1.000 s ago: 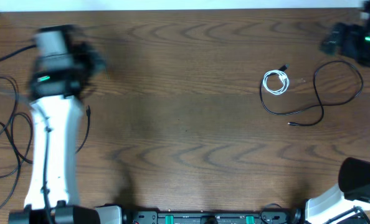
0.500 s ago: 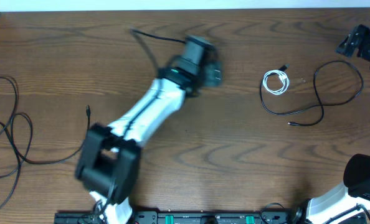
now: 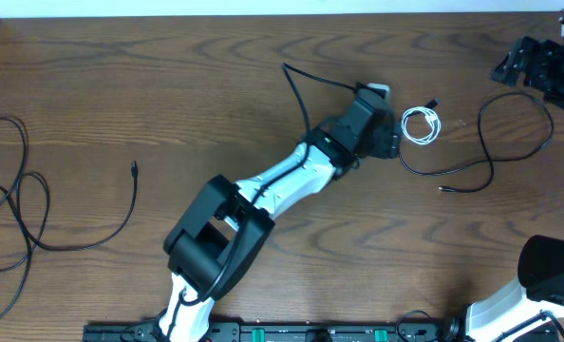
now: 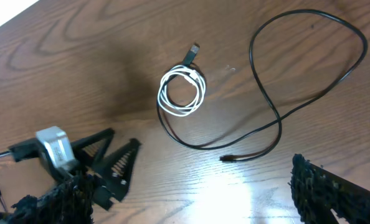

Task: Untangle cables

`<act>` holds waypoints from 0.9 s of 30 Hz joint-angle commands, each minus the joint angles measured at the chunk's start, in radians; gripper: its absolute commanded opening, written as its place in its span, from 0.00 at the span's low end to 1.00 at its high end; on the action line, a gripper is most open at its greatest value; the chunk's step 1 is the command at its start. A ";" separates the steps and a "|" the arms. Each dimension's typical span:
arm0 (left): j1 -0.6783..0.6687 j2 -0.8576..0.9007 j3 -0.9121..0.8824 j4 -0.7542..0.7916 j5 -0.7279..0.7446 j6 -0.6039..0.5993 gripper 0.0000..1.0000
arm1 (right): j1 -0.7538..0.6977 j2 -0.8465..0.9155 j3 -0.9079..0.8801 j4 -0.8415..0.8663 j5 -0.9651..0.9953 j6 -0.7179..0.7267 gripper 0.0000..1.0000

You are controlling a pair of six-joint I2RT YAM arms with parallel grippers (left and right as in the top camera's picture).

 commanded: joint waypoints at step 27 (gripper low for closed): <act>-0.087 0.250 0.010 0.229 -0.088 -0.043 0.57 | 0.019 0.003 -0.006 -0.023 0.005 -0.027 0.99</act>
